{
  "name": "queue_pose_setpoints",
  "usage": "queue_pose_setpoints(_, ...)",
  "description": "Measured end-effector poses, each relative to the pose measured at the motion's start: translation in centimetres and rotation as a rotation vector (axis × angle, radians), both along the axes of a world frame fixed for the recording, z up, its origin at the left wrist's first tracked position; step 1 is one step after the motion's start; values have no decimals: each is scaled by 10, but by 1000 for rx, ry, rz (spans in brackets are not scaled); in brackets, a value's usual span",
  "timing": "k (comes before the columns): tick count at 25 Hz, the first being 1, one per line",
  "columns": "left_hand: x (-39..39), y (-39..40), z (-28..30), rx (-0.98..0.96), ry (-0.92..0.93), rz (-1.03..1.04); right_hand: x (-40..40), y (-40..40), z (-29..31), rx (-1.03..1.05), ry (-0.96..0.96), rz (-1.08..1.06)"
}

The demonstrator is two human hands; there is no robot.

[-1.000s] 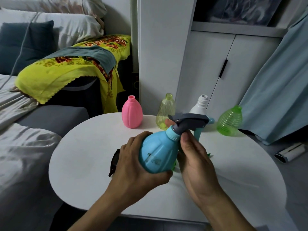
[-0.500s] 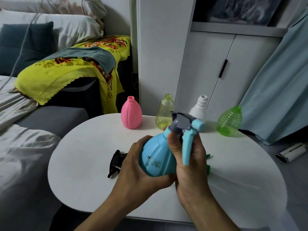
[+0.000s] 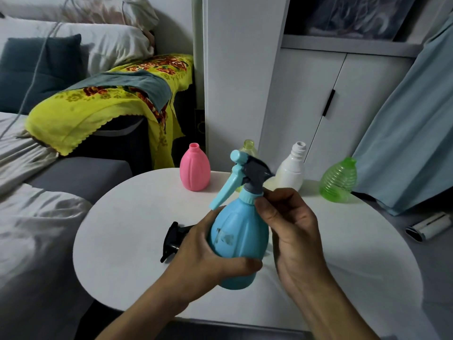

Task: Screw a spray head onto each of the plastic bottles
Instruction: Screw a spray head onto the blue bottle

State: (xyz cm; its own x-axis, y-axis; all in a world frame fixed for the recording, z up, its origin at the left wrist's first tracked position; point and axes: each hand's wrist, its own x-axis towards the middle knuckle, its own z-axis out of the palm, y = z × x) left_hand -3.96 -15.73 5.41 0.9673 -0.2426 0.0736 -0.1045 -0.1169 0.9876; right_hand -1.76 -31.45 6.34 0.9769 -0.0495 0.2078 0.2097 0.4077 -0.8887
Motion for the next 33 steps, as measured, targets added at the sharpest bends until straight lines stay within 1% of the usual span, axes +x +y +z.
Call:
queue_pose_setpoints(2,1,3,2,9,43,-60,3,-6,3,44,51,146)
queue_pose_setpoints(5,3,18,10,-11,200,-296,4,-12,8,25,64,401)
queue_pose_setpoints(7,4,23,15,-16,254,-372,3,-12,11,2,34,445)
queue_pose_setpoints(8,4,23,15,11,229,-349,2,-11,12,-17,30,401)
queue_pose_setpoints(9,3,21,12,54,171,-277,1,-10,13,-44,33,328)
queue_pose_setpoints(11,0,13,6,127,8,-56,0,-6,11,-87,32,161)
queue_pose_setpoints(13,-5,6,-2,208,-148,135,-1,-3,7,-60,59,33)
queue_pose_setpoints(14,-6,5,-5,283,-219,181,-1,-2,6,-42,80,9)
queue_pose_setpoints(15,-6,5,-7,334,-268,181,-1,-2,7,-27,94,32)
queue_pose_setpoints(16,-5,5,-7,348,-275,140,0,-3,9,-8,104,97)
queue_pose_setpoints(17,-3,7,-5,324,-235,60,1,-5,12,10,118,176)
queue_pose_setpoints(19,0,14,3,292,-123,-169,2,-11,18,5,169,300)
queue_pose_setpoints(21,4,20,10,275,-61,-327,0,-12,21,-3,191,337)
queue_pose_setpoints(22,4,21,11,275,-57,-325,-2,-11,21,-10,192,316)
queue_pose_setpoints(24,-4,15,10,305,-87,-170,-4,-7,22,-30,210,216)
queue_pose_setpoints(26,-16,1,6,344,-154,-5,-4,-5,23,-39,226,103)
queue_pose_setpoints(28,-21,-8,2,380,-231,53,-1,-6,22,-72,222,22)
queue_pose_setpoints(29,-18,-7,2,369,-204,36,0,-7,21,-91,210,13)
queue_pose_setpoints(30,-13,-3,3,308,-115,-31,1,-8,22,-100,185,34)
queue_pose_setpoints(32,-1,9,8,79,125,-252,0,-12,22,-88,93,153)
queue_pose_setpoints(33,2,14,12,-2,210,-349,-1,-14,22,-88,45,224)
